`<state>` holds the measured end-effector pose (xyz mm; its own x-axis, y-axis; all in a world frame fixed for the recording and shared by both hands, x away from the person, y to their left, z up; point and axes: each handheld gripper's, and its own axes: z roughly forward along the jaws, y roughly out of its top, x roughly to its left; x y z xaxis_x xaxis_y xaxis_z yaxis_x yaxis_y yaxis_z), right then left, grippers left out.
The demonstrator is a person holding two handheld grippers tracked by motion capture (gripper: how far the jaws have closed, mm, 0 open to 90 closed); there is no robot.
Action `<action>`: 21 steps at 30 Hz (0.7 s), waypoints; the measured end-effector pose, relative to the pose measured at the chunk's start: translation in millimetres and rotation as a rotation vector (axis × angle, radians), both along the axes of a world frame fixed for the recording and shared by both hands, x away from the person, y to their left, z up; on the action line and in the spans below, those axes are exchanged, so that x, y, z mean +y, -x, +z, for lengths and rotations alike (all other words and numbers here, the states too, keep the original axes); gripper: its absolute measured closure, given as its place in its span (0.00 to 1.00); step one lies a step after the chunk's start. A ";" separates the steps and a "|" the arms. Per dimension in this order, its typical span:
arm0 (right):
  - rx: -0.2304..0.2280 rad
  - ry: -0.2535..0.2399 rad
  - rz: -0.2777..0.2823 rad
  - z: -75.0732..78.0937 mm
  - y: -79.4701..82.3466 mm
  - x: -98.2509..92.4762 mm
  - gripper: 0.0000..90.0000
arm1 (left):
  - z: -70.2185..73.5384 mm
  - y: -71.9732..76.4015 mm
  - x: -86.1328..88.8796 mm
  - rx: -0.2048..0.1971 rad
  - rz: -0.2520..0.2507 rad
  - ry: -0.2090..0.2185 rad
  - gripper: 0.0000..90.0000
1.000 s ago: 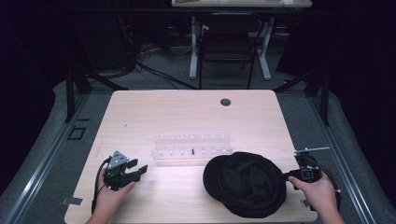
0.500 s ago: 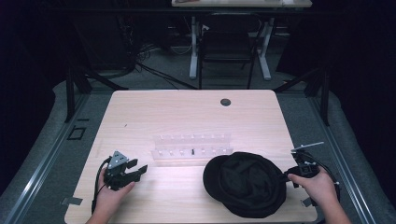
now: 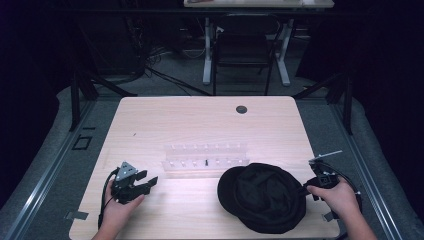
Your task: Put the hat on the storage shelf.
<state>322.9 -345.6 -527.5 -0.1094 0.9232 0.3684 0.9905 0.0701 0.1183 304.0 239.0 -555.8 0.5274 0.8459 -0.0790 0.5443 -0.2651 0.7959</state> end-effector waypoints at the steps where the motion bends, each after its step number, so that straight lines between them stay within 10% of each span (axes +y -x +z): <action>1: 0.001 -0.002 -0.007 -0.5 0.1 0.1 0.89 | 0.0 0.0 0.0 -0.001 0.001 0.000 0.54; 21: 0.008 -0.037 -0.018 0.3 0.5 -0.8 0.97 | 0.1 0.1 0.1 -0.002 0.002 -0.002 0.54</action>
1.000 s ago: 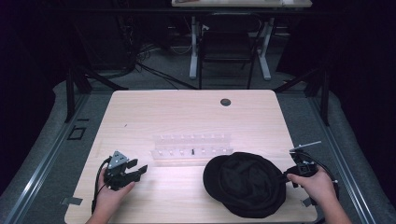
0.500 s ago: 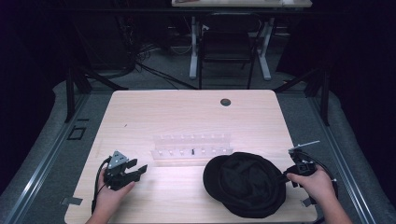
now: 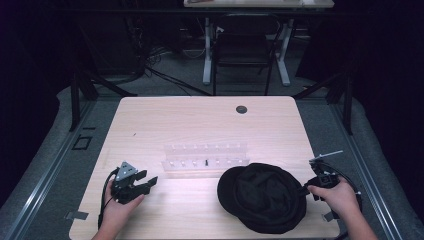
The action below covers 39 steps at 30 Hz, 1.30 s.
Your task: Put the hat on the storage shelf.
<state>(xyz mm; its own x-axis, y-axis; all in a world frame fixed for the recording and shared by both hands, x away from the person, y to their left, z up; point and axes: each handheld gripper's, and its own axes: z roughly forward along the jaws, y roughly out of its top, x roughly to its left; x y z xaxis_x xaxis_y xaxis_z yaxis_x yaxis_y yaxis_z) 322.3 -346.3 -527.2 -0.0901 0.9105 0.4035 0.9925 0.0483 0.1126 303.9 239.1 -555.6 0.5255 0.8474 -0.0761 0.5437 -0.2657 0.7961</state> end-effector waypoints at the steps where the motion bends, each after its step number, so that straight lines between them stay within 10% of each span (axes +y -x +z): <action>1: 0.007 0.007 0.017 1.3 0.2 -2.0 0.97 | -0.1 0.1 -0.2 -0.002 0.001 0.000 0.54; 26: -0.048 -0.052 0.003 39.1 10.7 4.2 0.97 | -0.2 0.3 0.0 -0.002 0.000 -0.002 0.54; 39: -0.087 0.005 0.056 75.3 12.1 20.7 0.98 | -0.3 0.3 0.0 0.000 0.002 -0.003 0.54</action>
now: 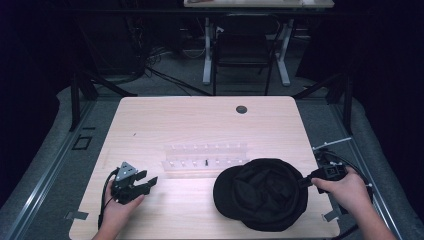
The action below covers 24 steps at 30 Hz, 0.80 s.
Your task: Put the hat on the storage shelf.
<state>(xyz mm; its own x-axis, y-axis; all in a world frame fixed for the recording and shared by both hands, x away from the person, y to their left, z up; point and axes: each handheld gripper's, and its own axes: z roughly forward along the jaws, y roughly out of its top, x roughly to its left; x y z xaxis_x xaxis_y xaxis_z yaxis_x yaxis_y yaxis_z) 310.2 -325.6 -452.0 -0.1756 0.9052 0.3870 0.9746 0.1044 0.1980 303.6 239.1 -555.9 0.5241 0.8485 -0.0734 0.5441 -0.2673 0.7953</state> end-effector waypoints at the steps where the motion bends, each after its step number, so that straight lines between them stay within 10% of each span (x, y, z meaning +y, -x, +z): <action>1: -0.011 -0.004 -0.019 1.7 0.8 2.7 0.98 | 0.0 0.0 0.0 0.000 0.000 0.000 0.54; 12: -0.006 0.073 0.068 27.1 0.0 20.0 0.98 | -0.1 -0.1 0.5 0.000 0.001 0.003 0.54; 24: -0.036 0.039 0.057 47.4 2.7 35.6 0.98 | 0.3 0.1 1.1 -0.002 0.001 0.002 0.54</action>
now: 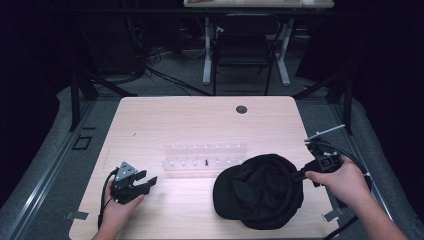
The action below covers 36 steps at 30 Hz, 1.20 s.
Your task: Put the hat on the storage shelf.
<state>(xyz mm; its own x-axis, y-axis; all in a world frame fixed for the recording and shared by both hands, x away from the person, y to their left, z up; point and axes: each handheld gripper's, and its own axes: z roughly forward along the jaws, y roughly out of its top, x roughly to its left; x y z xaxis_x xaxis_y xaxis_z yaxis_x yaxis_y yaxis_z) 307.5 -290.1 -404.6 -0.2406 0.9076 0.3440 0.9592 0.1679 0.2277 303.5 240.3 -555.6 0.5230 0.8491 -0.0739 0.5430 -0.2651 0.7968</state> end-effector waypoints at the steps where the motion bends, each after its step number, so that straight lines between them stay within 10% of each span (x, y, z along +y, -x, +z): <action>1: -0.001 -0.006 -0.003 1.8 0.2 0.6 0.98 | 0.0 0.0 0.0 0.000 0.000 0.000 0.54; 36: 0.027 -0.341 0.009 58.3 -2.7 8.7 0.98 | -0.1 -0.1 -0.6 -0.003 0.001 0.001 0.54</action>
<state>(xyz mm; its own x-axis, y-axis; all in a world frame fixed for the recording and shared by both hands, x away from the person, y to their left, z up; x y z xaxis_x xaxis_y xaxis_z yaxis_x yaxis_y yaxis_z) 310.2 -281.4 -346.2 -0.2351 0.7371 0.6336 0.9643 0.0953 0.2470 303.6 239.7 -555.7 0.5226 0.8495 -0.0729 0.5408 -0.2641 0.7986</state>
